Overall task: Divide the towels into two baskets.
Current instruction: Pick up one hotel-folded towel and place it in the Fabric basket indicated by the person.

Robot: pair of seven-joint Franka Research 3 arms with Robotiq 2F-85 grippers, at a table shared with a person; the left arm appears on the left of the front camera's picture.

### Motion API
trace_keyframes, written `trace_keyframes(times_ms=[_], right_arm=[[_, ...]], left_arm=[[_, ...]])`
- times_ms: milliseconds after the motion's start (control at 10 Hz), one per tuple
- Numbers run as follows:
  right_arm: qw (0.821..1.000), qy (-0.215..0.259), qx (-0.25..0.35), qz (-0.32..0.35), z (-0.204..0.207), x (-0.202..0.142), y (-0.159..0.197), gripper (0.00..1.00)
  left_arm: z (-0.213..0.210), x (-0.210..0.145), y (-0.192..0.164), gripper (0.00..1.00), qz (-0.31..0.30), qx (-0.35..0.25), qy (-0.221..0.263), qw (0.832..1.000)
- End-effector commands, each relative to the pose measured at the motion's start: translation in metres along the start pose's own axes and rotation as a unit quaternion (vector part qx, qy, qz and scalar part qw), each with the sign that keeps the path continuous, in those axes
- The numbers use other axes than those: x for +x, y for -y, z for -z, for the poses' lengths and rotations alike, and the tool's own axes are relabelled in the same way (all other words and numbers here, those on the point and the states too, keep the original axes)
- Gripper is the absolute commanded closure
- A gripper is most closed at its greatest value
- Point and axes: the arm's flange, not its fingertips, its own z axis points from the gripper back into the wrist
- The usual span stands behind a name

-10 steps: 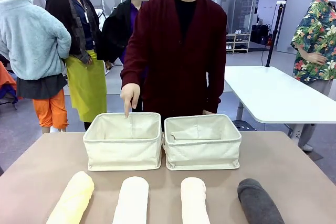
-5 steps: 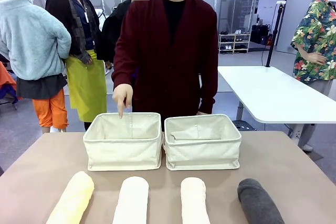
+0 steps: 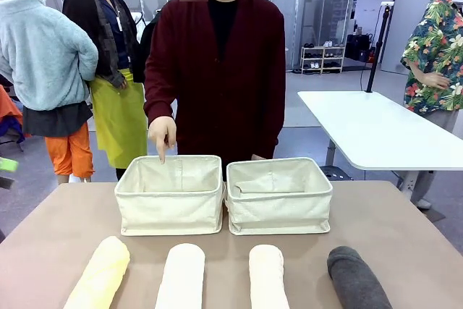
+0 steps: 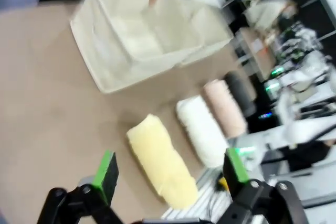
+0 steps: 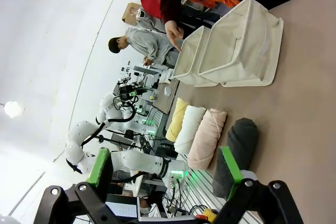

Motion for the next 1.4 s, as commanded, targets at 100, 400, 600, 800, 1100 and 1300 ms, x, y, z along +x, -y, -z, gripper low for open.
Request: trace_keyframes(times_ms=[100,400,600,800,1100,1300], right_arm=[[1.0,0.002,0.007,-0.004,-0.001,-0.002,-0.003,0.0],[1.0,0.002,0.007,-0.004,-0.001,-0.002,-0.003,0.0],[1.0,0.002,0.007,-0.004,-0.001,-0.002,-0.003,0.0],[1.0,0.002,0.007,-0.004,-0.001,-0.002,-0.003,0.0],[1.0,0.002,0.007,-0.004,-0.001,-0.002,-0.003,0.0],[1.0,0.002,0.007,-0.004,-0.001,-0.002,-0.003,0.0]], left_arm=[[0.071,-0.018,0.058,0.0,0.01,0.108,-0.079,0.991],[0.118,-0.048,0.066,0.0,0.019,0.191,-0.113,0.975],[0.141,-0.067,0.065,0.0,0.034,0.228,-0.154,0.961],[0.157,-0.083,0.063,0.0,0.029,0.258,-0.188,0.947],[0.172,-0.118,0.066,0.0,0.016,0.27,-0.233,0.934],[0.183,-0.129,0.058,0.0,0.011,0.269,-0.259,0.928]])
